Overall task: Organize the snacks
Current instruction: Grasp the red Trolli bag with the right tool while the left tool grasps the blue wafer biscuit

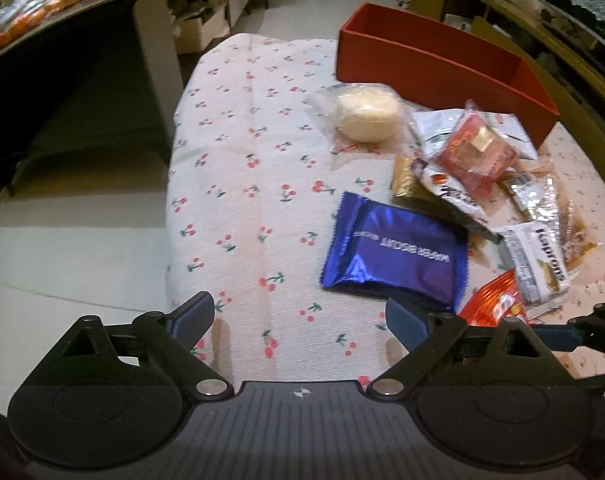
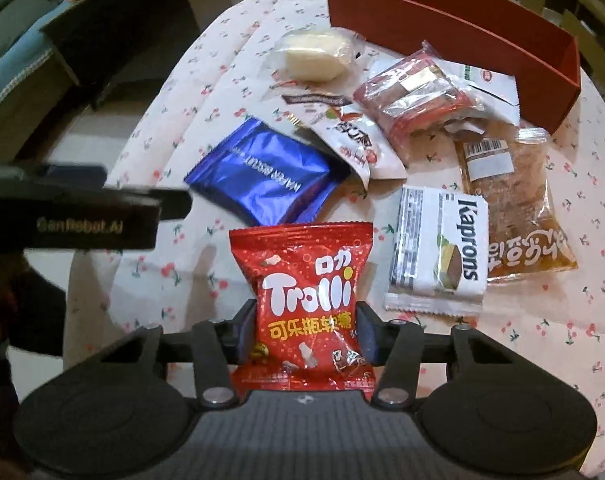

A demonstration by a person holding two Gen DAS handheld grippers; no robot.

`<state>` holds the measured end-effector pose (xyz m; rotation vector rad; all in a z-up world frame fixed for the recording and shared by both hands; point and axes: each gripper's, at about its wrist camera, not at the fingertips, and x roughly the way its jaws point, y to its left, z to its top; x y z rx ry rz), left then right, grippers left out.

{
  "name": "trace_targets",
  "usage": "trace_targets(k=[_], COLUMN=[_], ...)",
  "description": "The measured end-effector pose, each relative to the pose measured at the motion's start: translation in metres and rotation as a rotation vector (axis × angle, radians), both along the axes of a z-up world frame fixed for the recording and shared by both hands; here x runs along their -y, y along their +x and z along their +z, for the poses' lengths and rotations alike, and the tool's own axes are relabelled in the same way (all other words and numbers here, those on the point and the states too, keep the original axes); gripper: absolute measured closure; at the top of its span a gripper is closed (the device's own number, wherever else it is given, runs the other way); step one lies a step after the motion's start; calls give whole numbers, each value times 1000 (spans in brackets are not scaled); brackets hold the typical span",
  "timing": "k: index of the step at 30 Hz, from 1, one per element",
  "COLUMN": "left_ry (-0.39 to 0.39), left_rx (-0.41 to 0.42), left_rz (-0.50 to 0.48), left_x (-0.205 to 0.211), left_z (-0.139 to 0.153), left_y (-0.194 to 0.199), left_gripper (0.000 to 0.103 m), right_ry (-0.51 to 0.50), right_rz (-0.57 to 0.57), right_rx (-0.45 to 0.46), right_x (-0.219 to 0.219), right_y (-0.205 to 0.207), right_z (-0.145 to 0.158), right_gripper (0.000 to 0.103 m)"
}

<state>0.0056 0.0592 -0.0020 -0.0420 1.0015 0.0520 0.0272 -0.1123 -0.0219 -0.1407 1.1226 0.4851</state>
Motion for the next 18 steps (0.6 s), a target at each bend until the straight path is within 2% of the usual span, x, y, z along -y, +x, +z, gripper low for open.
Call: trace_targets(k=[4,7,9,12,18], left_ry=[-56,-39,-27,28,224], left_rx=[-3,38,58,74,2], left_rz=[-48,-74,-156,-365,-804], left_x=[5,7,11,23,54], left_z=[4,11,17,20,7], left_y=[3,7,13,22,32], left_gripper=[7,7,7,7,7], right_ry=[-15,-40,-42,-7,86], right_rz=[27,77,95,86,62], right_rx=[22,45,30,-5,-59], right_x=[-9,-10,-3,13,30], right_y=[7,6,2,-2,-3], right_z=[-2,-2,0,1,5], right_gripper=[31,34,36,37,37])
